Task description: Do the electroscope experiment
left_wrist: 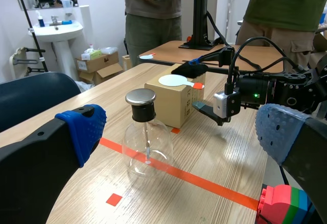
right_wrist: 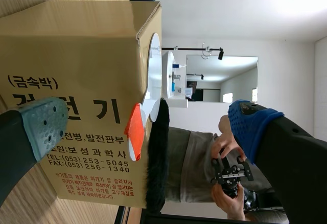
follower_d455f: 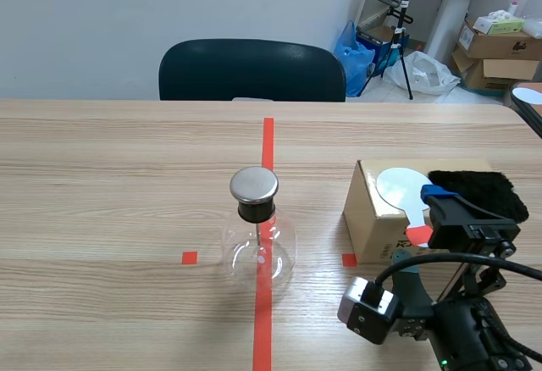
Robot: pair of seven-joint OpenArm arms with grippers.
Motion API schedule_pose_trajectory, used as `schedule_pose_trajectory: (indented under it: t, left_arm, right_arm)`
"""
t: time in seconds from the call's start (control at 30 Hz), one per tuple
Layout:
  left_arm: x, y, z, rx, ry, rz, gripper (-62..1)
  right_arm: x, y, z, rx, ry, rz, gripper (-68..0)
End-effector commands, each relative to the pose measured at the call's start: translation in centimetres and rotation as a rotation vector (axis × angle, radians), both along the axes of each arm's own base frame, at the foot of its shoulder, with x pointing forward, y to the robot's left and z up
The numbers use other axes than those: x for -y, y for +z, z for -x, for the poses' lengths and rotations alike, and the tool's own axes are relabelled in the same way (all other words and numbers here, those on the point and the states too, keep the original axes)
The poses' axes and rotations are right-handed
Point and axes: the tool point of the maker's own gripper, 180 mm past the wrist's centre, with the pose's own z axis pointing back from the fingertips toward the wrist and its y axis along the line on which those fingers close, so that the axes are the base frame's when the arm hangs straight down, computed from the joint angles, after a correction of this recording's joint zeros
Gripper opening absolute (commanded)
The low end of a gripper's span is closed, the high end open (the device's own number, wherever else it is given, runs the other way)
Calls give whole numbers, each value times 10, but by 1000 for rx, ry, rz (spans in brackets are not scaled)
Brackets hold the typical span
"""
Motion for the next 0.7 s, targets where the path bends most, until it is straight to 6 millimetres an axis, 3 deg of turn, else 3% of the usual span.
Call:
schedule_pose_trajectory:
  t: [0.0,0.67]
  left_arm:
    - [0,5,-1,12,4,22,14]
    - [0,0,-2,-1,6,1,14]
  right_arm:
    - [2,17,-3,80,-3,-1,-20]
    - [2,17,-3,80,-3,-1,-20]
